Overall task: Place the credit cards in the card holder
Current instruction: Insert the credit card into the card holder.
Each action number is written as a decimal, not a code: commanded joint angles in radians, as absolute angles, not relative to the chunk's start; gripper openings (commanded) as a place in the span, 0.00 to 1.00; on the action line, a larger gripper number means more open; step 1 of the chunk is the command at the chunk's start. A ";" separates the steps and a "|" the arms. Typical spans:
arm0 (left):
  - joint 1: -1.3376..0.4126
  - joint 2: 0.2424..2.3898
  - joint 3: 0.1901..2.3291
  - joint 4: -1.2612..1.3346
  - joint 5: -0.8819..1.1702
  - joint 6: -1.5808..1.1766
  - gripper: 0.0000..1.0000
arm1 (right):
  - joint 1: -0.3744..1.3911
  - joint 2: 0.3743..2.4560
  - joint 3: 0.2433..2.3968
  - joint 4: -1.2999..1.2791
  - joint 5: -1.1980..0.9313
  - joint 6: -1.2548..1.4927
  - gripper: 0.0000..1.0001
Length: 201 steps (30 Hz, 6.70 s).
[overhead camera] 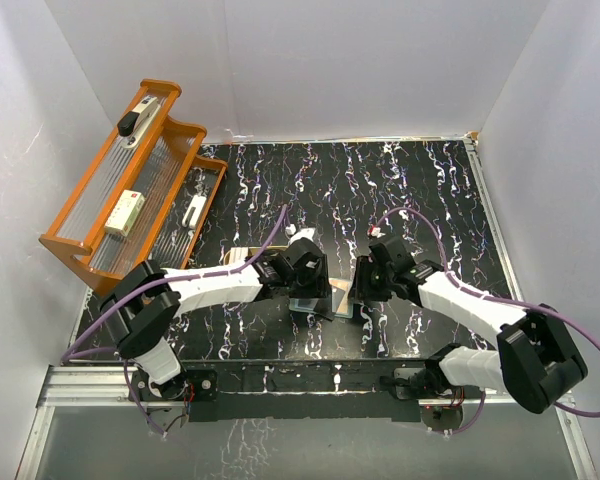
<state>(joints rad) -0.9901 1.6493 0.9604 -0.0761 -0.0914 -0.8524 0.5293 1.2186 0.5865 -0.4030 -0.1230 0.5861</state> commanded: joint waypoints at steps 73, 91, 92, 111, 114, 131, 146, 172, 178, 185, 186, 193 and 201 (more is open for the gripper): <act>-0.924 1.638 0.762 0.101 0.191 -1.023 0.46 | 0.537 1.364 0.523 -0.143 -0.206 0.679 0.27; -0.924 1.628 0.703 0.317 0.230 -1.153 0.30 | 0.538 1.353 0.466 -0.095 -0.240 0.712 0.27; -0.924 1.625 0.703 0.315 0.221 -1.153 0.28 | 0.538 1.352 0.466 -0.096 -0.238 0.711 0.27; -0.923 1.601 0.704 0.258 0.110 -1.107 0.00 | 0.538 1.347 0.473 -0.100 -0.235 0.708 0.27; -0.923 1.608 0.701 0.252 0.081 -1.087 0.00 | 0.539 1.339 0.485 -0.118 -0.228 0.703 0.27; -0.924 1.643 0.730 0.255 0.090 -1.065 0.00 | 0.538 1.180 0.642 -0.449 0.009 0.622 0.50; -0.923 1.701 0.754 0.282 0.121 -1.092 0.00 | 0.544 1.275 0.611 -0.345 -0.066 0.601 0.45; -0.923 1.756 0.772 0.366 0.118 -1.129 0.00 | 0.546 1.287 0.555 -0.269 -0.102 0.606 0.22; -0.923 1.693 0.800 0.238 0.056 -1.070 0.32 | 0.546 1.285 0.556 -0.268 -0.086 0.606 0.22; -0.923 1.653 0.837 0.169 0.034 -0.996 0.45 | 0.546 1.287 0.564 -0.272 -0.078 0.594 0.22; -0.924 1.652 0.841 0.165 0.034 -0.991 0.46 | 0.546 1.289 0.566 -0.270 -0.080 0.594 0.22; -0.924 1.653 0.897 0.089 -0.007 -0.935 0.51 | 0.546 1.302 0.572 -0.266 -0.091 0.585 0.21; -0.924 1.696 0.922 0.097 -0.003 -0.886 0.53 | 0.546 1.308 0.575 -0.251 -0.101 0.586 0.20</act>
